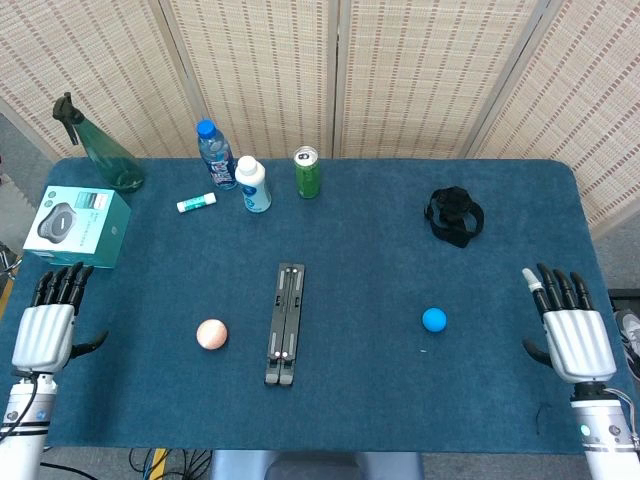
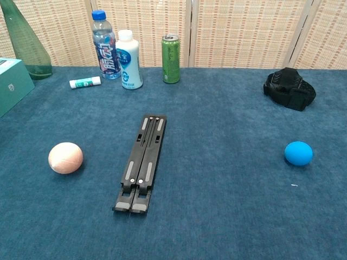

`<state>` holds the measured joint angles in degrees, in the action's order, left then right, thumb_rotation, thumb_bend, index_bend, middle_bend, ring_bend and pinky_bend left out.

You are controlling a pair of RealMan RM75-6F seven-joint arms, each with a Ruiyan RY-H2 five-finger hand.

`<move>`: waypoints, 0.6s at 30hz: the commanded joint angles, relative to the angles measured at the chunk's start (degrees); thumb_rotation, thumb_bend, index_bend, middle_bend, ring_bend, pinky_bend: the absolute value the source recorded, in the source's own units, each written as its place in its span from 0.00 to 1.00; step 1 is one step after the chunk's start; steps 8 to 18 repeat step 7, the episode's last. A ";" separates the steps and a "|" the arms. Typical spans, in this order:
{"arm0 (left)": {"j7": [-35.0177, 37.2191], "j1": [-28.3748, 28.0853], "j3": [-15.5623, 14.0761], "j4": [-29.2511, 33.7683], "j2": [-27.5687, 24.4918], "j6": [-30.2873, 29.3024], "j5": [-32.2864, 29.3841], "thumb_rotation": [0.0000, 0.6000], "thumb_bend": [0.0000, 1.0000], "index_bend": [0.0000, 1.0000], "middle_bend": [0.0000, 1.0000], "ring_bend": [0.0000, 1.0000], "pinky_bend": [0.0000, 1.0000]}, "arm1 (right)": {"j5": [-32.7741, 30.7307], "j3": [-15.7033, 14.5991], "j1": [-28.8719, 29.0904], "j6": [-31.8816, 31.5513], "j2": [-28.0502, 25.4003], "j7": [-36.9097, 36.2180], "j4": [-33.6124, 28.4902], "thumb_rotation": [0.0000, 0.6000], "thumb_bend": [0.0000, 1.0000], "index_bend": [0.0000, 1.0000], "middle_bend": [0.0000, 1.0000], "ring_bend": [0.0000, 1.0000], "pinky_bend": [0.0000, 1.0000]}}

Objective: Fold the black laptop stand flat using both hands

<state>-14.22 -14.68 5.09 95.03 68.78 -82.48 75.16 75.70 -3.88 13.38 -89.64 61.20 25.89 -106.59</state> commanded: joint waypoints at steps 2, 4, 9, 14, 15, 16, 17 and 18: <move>-0.58 0.49 -0.14 0.39 0.56 -0.37 0.31 1.00 0.14 0.00 0.02 0.00 0.00 | 1.02 0.00 -3.27 -3.27 0.06 0.51 -1.48 1.00 0.09 0.00 0.03 0.00 0.00; -0.93 0.71 -0.16 0.47 0.78 -0.56 0.45 1.00 0.14 0.00 0.02 0.00 0.00 | 1.07 0.17 -4.41 -4.07 -0.06 0.26 -1.86 1.00 0.09 0.00 0.03 0.00 0.00; -1.23 1.02 0.02 0.59 0.84 -0.91 0.54 1.00 0.14 0.00 0.02 0.00 0.00 | 1.19 0.34 -5.69 -4.71 -0.27 0.57 -2.06 1.00 0.09 0.00 0.03 0.00 0.00; -1.23 1.02 0.02 0.59 0.84 -0.91 0.54 1.00 0.14 0.00 0.02 0.00 0.00 | 1.19 0.34 -5.69 -4.71 -0.27 0.57 -2.06 1.00 0.09 0.00 0.03 0.00 0.00; -1.23 1.02 0.02 0.59 0.84 -0.91 0.54 1.00 0.14 0.00 0.02 0.00 0.00 | 1.19 0.34 -5.69 -4.71 -0.27 0.57 -2.06 1.00 0.09 0.00 0.03 0.00 0.00; -1.23 1.02 0.02 0.59 0.84 -0.91 0.54 1.00 0.14 0.00 0.02 0.00 0.00 | 1.19 0.34 -5.69 -4.71 -0.27 0.57 -2.06 1.00 0.09 0.00 0.03 0.00 0.00; -1.23 1.02 0.02 0.59 0.84 -0.91 0.54 1.00 0.14 0.00 0.02 0.00 0.00 | 1.19 0.34 -5.69 -4.71 -0.27 0.57 -2.06 1.00 0.09 0.00 0.03 0.00 0.00; -1.23 1.02 0.02 0.59 0.84 -0.91 0.54 1.00 0.14 0.00 0.02 0.00 0.00 | 1.19 0.34 -5.69 -4.71 -0.27 0.57 -2.06 1.00 0.09 0.00 0.03 0.00 0.00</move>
